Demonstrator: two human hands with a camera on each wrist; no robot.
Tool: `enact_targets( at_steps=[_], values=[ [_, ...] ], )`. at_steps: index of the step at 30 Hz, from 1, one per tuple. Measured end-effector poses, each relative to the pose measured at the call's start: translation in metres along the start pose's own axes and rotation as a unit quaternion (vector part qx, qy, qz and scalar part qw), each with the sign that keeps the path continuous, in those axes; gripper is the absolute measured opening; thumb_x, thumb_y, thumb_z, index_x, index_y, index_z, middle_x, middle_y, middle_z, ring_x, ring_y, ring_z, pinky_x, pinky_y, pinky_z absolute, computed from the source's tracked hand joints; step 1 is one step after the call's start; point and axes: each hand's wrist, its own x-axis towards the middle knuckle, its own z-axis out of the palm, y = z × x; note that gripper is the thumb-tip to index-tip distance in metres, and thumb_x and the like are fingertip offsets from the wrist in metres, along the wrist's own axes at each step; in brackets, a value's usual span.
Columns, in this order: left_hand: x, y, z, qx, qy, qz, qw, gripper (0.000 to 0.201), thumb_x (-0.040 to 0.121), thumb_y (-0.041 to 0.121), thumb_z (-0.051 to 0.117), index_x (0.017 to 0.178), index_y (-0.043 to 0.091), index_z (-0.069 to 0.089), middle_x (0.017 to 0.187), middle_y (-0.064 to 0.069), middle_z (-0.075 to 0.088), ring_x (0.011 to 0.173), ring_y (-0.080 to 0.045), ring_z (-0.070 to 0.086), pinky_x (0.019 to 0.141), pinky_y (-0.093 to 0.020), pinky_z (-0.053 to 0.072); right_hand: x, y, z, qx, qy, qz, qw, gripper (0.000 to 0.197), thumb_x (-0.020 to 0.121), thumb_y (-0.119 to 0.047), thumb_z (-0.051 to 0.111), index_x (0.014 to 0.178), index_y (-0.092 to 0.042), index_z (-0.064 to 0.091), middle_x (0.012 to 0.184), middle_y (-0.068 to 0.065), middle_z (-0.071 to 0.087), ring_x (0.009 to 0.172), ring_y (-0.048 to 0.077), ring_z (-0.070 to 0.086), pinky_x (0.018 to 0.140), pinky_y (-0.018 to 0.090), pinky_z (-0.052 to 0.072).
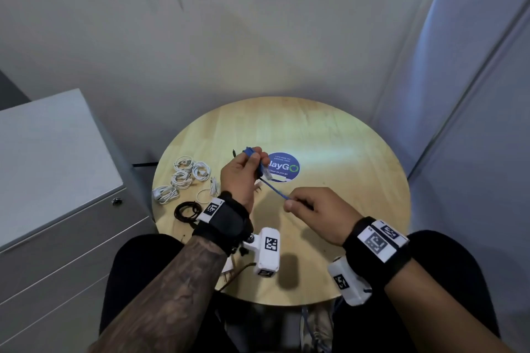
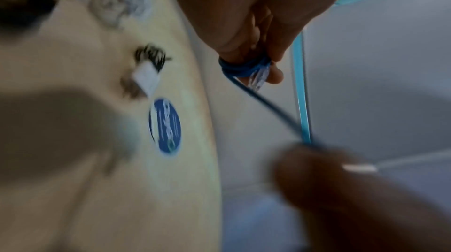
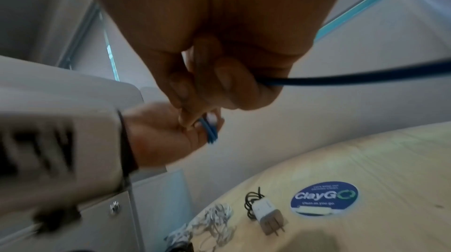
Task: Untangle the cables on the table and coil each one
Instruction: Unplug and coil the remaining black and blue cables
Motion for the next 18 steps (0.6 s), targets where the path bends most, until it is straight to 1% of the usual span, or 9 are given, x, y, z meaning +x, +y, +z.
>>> enact_targets(
  at_steps=[1, 3, 6, 8, 10, 13, 15, 16, 18],
  values=[
    [-0.001, -0.001, -0.004, 0.062, -0.009, 0.023, 0.998, 0.015, 0.099, -0.001, 0.048, 0.096, 0.000, 0.063, 0.080, -0.006, 0.065, 0.068, -0.012, 0.061, 0.074, -0.024, 0.052, 0.000, -0.004, -0.004, -0.006, 0.010, -0.006, 1.000, 0.020, 0.096, -0.030, 0.057, 0.082, -0.017, 0.063, 0.062, -0.004, 0.050, 0.058, 0.008, 0.042, 0.061, 0.034, 0.041],
    [-0.008, -0.005, -0.008, 0.182, -0.070, 0.044, 0.980, 0.017, 0.097, -0.004, 0.050, 0.092, 0.003, 0.065, 0.081, -0.009, 0.065, 0.063, -0.011, 0.060, 0.066, -0.028, 0.052, 0.001, -0.012, -0.015, -0.014, 0.034, -0.014, 0.999, 0.015, 0.093, -0.029, 0.060, 0.081, -0.022, 0.065, 0.063, -0.005, 0.054, 0.058, 0.008, 0.045, 0.062, 0.034, 0.043],
    [-0.023, -0.013, -0.009, 0.256, -0.186, 0.012, 0.948, 0.024, 0.099, 0.000, 0.048, 0.085, 0.010, 0.064, 0.073, -0.008, 0.062, 0.057, -0.014, 0.054, 0.053, -0.031, 0.046, 0.007, -0.018, -0.031, -0.026, 0.075, -0.020, 0.997, 0.009, 0.090, -0.025, 0.063, 0.083, -0.024, 0.069, 0.067, -0.007, 0.062, 0.061, 0.008, 0.053, 0.063, 0.033, 0.046],
    [-0.031, -0.011, -0.007, 0.232, -0.217, -0.060, 0.946, 0.029, 0.104, 0.016, 0.044, 0.088, 0.006, 0.065, 0.073, -0.008, 0.061, 0.061, -0.016, 0.055, 0.054, -0.030, 0.044, 0.013, -0.015, -0.041, -0.036, 0.107, -0.016, 0.993, 0.007, 0.089, -0.027, 0.065, 0.085, -0.027, 0.071, 0.072, -0.012, 0.066, 0.067, 0.008, 0.058, 0.066, 0.031, 0.048],
    [-0.036, -0.005, -0.003, 0.201, -0.232, -0.125, 0.944, 0.038, 0.099, 0.033, 0.045, 0.086, 0.006, 0.069, 0.074, -0.011, 0.062, 0.063, -0.021, 0.053, 0.064, -0.033, 0.042, 0.020, -0.008, -0.046, -0.030, 0.130, -0.009, 0.991, 0.005, 0.088, -0.029, 0.068, 0.087, -0.029, 0.072, 0.077, -0.009, 0.066, 0.070, 0.008, 0.057, 0.068, 0.030, 0.047],
    [-0.039, 0.008, 0.006, 0.107, -0.259, -0.167, 0.945, 0.029, 0.088, 0.025, 0.044, 0.087, 0.002, 0.063, 0.069, -0.006, 0.057, 0.057, -0.016, 0.047, 0.066, -0.030, 0.043, 0.029, 0.007, -0.040, 0.026, 0.144, 0.005, 0.989, 0.010, 0.091, -0.026, 0.067, 0.095, -0.027, 0.076, 0.085, -0.011, 0.068, 0.077, 0.005, 0.058, 0.072, 0.024, 0.045],
    [-0.037, 0.019, 0.007, 0.004, -0.264, -0.187, 0.946, 0.026, 0.092, 0.015, 0.038, 0.090, 0.001, 0.060, 0.070, -0.004, 0.053, 0.057, -0.014, 0.045, 0.066, -0.027, 0.043, 0.030, 0.014, -0.028, 0.060, 0.142, 0.021, 0.988, 0.017, 0.095, -0.027, 0.063, 0.105, -0.024, 0.076, 0.097, -0.013, 0.072, 0.088, 0.002, 0.063, 0.082, 0.025, 0.048],
    [-0.035, 0.021, 0.006, -0.048, -0.262, -0.195, 0.944, 0.028, 0.095, 0.012, 0.035, 0.092, 0.000, 0.060, 0.072, -0.005, 0.053, 0.059, -0.014, 0.045, 0.067, -0.028, 0.043, 0.030, 0.015, -0.021, 0.077, 0.137, 0.029, 0.987, 0.020, 0.096, -0.027, 0.061, 0.110, -0.022, 0.075, 0.100, -0.011, 0.073, 0.088, 0.000, 0.063, 0.086, 0.026, 0.049],
    [-0.030, 0.023, 0.003, -0.143, -0.249, -0.210, 0.935, 0.027, 0.096, 0.011, 0.037, 0.098, -0.001, 0.060, 0.076, -0.006, 0.054, 0.062, -0.014, 0.048, 0.072, -0.029, 0.045, 0.028, 0.014, -0.006, 0.099, 0.117, 0.036, 0.988, 0.023, 0.099, -0.024, 0.057, 0.117, -0.021, 0.071, 0.089, -0.009, 0.071, 0.072, -0.001, 0.057, 0.079, 0.024, 0.048]
  ],
)
